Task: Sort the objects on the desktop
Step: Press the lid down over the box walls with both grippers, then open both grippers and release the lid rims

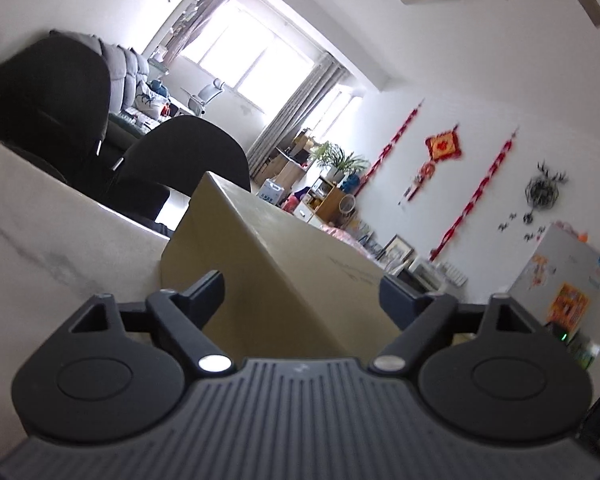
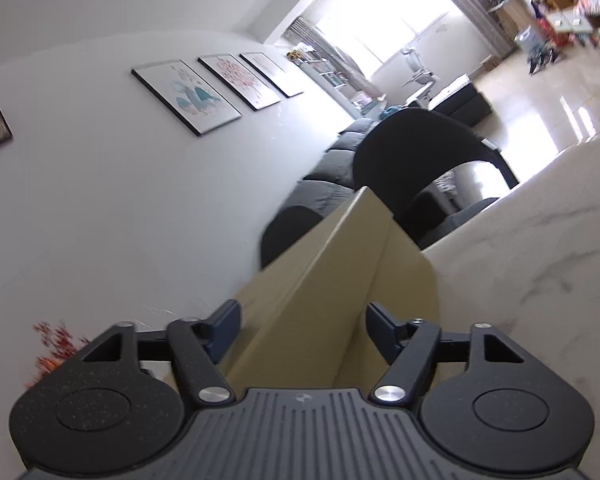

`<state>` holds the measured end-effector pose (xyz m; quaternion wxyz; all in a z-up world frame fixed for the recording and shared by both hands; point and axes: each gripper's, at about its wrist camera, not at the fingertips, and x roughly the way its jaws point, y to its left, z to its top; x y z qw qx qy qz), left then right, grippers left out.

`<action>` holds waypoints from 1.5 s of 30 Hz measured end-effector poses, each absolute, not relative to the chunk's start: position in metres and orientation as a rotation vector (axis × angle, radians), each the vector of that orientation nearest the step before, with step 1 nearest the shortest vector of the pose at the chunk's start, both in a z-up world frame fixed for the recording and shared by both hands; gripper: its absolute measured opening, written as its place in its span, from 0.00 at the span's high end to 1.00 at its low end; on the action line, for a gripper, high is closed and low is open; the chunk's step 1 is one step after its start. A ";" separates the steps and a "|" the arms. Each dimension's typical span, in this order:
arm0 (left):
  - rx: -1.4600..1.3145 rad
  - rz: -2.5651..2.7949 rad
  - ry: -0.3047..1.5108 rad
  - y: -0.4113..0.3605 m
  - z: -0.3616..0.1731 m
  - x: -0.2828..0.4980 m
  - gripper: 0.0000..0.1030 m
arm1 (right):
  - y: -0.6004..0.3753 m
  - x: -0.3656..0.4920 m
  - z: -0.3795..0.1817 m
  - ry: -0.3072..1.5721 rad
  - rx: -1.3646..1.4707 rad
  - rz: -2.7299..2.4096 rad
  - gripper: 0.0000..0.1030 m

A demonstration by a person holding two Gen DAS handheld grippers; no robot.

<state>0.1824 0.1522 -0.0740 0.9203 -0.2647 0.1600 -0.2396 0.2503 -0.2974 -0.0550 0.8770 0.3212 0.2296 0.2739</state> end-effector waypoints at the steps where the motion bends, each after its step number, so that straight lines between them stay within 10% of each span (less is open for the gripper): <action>1: -0.527 -0.494 0.330 0.151 -0.073 0.177 0.16 | -0.297 0.244 -0.052 0.478 0.645 0.555 0.19; 45: -0.230 -0.296 0.459 0.090 -0.013 0.258 0.09 | -0.195 0.291 0.010 0.490 0.205 0.393 0.19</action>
